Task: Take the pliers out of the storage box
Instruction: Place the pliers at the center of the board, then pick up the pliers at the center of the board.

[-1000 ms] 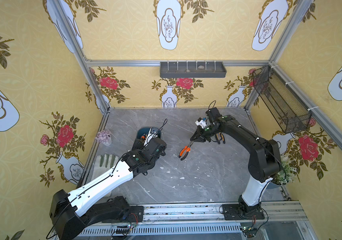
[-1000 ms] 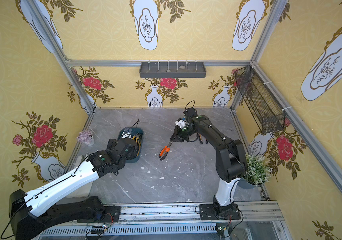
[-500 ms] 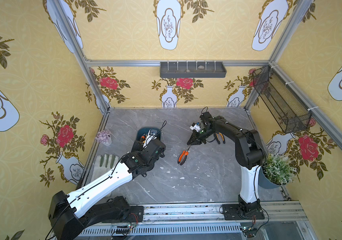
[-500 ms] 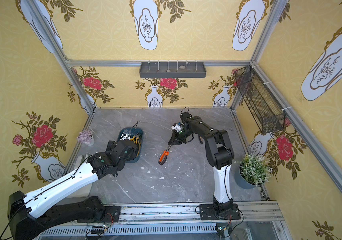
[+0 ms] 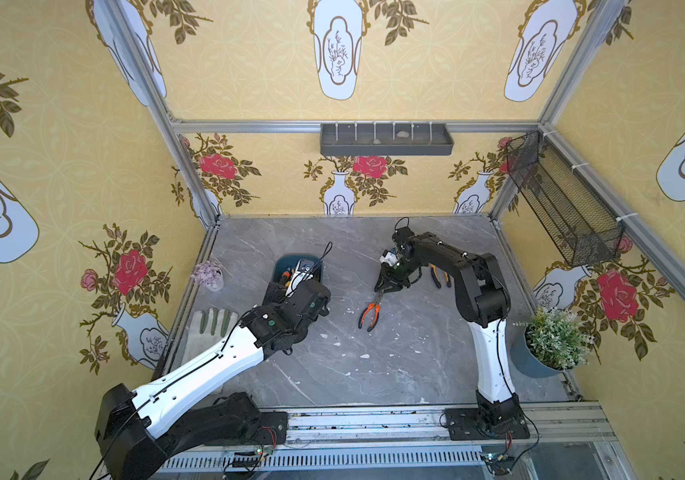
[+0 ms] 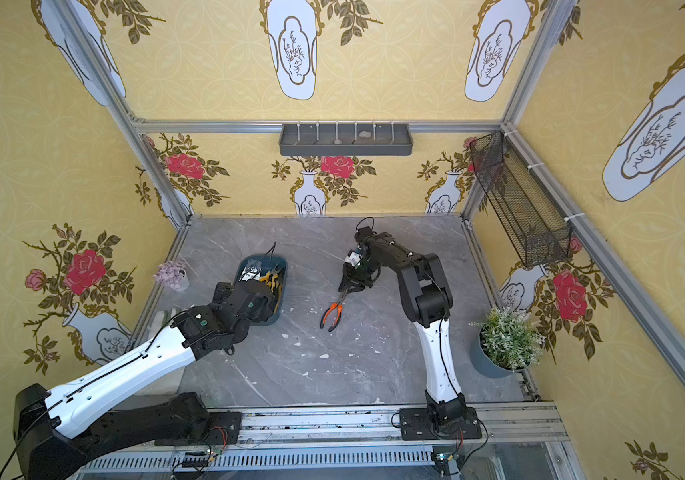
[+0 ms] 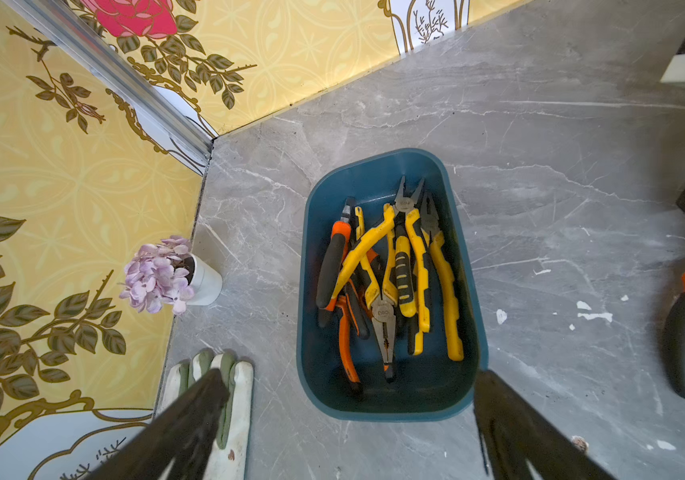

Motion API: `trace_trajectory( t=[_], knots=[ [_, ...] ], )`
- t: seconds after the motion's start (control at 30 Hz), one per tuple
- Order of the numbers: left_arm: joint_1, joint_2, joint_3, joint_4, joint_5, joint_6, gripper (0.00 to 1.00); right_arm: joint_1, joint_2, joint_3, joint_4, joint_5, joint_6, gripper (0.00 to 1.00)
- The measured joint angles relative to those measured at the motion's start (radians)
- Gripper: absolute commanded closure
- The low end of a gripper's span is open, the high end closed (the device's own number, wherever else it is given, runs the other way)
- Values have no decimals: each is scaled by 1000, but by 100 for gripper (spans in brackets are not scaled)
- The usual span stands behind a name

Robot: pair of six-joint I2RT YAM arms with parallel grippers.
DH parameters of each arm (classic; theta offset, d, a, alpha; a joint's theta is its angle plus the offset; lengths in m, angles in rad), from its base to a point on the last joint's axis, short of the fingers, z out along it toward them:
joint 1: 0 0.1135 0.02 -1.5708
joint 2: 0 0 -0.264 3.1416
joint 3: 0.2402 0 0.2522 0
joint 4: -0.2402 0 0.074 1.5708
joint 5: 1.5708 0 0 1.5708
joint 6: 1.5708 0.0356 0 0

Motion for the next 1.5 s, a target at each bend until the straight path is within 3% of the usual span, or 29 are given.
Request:
trace_trajectory(
  t=[0.37,0.63,0.8,0.9,1.17,1.5],
  knots=[
    [0,-3,-5,-2,0,-6,5,1,0,30,-20,62,23,51],
    [0,-19,-5,-7,0,-7,5,28,-30,154,-108,336,58,46],
    [0,-34,-9,-7,0,-6,5,150,-82,206,-196,544,150,45],
    [0,-37,-21,0,1,-6,5,238,-89,208,-254,613,290,45],
    [0,-50,-43,25,29,-6,5,333,-84,170,-288,576,608,45],
    [0,-65,-46,25,68,-20,6,245,-43,119,-241,512,702,45]
  ],
)
